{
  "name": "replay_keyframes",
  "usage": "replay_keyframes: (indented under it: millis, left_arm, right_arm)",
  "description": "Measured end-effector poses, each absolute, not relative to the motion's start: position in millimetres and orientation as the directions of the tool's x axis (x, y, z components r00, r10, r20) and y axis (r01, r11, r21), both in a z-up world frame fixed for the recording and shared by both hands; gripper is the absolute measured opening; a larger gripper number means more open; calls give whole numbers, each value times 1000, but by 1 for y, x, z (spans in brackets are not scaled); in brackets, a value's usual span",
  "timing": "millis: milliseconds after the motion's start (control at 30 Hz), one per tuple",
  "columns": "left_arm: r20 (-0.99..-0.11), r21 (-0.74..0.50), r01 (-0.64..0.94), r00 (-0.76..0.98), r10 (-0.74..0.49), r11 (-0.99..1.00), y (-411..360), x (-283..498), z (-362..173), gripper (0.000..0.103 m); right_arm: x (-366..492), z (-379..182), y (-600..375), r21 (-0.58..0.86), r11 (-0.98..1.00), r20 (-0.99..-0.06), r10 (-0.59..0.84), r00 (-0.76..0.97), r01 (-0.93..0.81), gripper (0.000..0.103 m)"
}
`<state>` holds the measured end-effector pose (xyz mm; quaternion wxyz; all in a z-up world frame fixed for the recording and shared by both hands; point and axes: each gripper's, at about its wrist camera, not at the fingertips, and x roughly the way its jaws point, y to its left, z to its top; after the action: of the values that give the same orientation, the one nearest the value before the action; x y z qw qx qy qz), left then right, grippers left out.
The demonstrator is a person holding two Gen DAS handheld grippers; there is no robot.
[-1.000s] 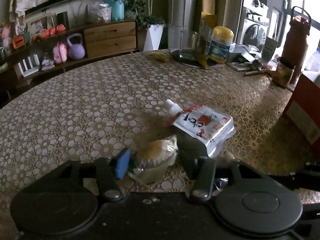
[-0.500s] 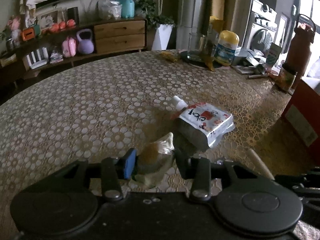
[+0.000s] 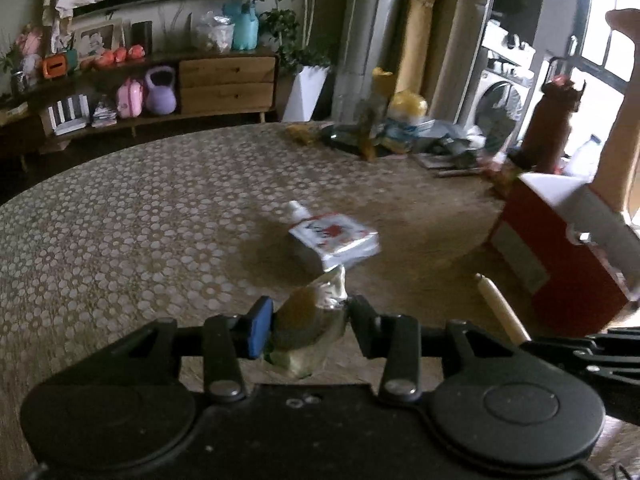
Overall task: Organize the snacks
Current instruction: 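Carry the bun and sausage stick over the red box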
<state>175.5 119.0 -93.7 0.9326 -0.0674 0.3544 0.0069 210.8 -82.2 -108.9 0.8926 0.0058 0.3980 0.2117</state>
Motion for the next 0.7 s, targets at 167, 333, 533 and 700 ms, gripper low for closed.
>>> replay_keyframes:
  millis: [167, 333, 533, 700]
  left_arm:
    - [-645, -131, -15, 761, -73, 991, 91, 156, -75, 40]
    - [-617, -140, 40, 778, -119, 989, 61, 145, -54, 40]
    - [-583, -130, 118, 794, -172, 985, 20, 140, -32, 40]
    - [-554, -125, 175, 804, -215, 977, -13, 142, -16, 40]
  right_arm:
    - [193, -91, -108, 188, 911, -683, 390, 617, -368, 11]
    - [180, -72, -135, 198, 914, -652, 393, 648, -355, 11]
    - [171, -51, -166, 198, 922, -617, 380, 689, -332, 11]
    - [169, -37, -192, 186, 935, -592, 351, 725, -301, 11]
